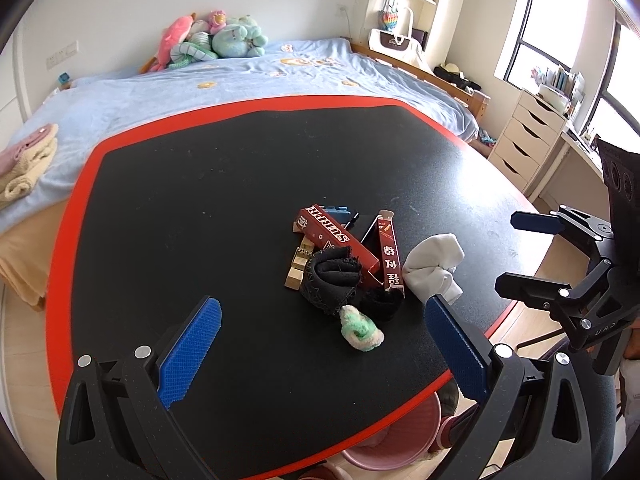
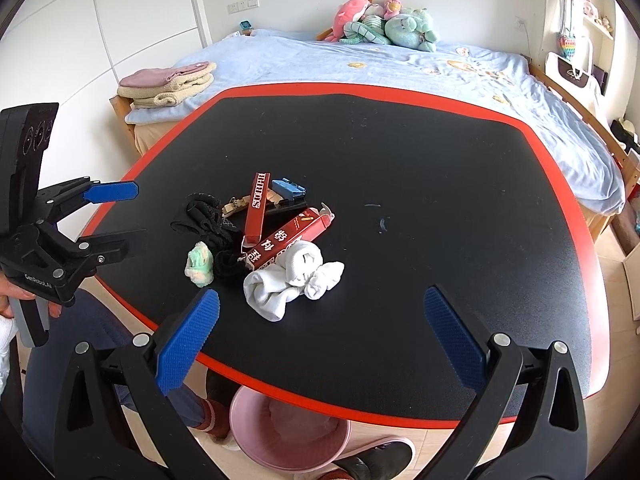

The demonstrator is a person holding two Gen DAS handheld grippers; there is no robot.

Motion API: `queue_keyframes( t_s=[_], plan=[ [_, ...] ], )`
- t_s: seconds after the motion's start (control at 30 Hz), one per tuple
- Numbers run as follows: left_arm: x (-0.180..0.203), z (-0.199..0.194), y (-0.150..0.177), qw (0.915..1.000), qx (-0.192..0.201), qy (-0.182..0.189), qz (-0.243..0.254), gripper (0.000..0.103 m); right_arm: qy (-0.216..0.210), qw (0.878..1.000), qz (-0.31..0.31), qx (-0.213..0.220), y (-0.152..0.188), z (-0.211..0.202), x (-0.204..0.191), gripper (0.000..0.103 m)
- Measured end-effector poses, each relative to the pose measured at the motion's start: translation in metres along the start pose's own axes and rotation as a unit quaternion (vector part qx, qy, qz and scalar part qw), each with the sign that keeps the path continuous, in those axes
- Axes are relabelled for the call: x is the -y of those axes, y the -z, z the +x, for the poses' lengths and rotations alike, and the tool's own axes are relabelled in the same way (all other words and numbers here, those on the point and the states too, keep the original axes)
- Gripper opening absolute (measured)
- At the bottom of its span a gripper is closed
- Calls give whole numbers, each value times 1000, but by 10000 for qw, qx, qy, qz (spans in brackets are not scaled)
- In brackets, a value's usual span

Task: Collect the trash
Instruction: 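Grasp the black cloth with the left gripper while the right gripper grasps the white sock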

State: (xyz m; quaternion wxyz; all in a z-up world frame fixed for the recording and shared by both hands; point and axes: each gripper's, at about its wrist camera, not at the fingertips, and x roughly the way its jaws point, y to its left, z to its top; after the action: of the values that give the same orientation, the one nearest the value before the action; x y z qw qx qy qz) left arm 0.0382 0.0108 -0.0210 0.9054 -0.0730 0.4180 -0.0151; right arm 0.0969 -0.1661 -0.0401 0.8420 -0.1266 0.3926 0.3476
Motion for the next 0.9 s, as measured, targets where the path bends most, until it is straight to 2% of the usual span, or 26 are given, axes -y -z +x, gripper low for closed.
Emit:
queue_keyframes(
  t_s=[0.37,0.43,0.5,0.63,0.7,0.73,0.77,0.9],
  plan=[
    [-15,26,-11,9982,-324,422,-259,97,-365,9987,-101,-350,-7,35,5,100],
    [-16,31,-12,9976,-391,490,-286,90,-457,9981,-99,-397,-8,40,5,93],
    [-16,34,-11,9972,-452,532,-285,78,-553,9974,-79,-456,-8,45,5,82],
    [-13,37,-9,9963,-504,641,-261,63,-756,9959,8,-496,-7,50,4,70],
    [-11,38,-10,9963,-521,649,-216,47,-804,9953,23,-533,-7,53,3,62],
    [-11,40,-11,9963,-529,645,-194,43,-806,9953,34,-543,-7,54,3,60],
    [-11,40,-11,9962,-537,662,-177,37,-809,9953,55,-533,-7,55,4,54],
    [-9,39,-10,9964,-498,664,-153,35,-826,9955,103,-459,-7,53,5,37]
  ],
)
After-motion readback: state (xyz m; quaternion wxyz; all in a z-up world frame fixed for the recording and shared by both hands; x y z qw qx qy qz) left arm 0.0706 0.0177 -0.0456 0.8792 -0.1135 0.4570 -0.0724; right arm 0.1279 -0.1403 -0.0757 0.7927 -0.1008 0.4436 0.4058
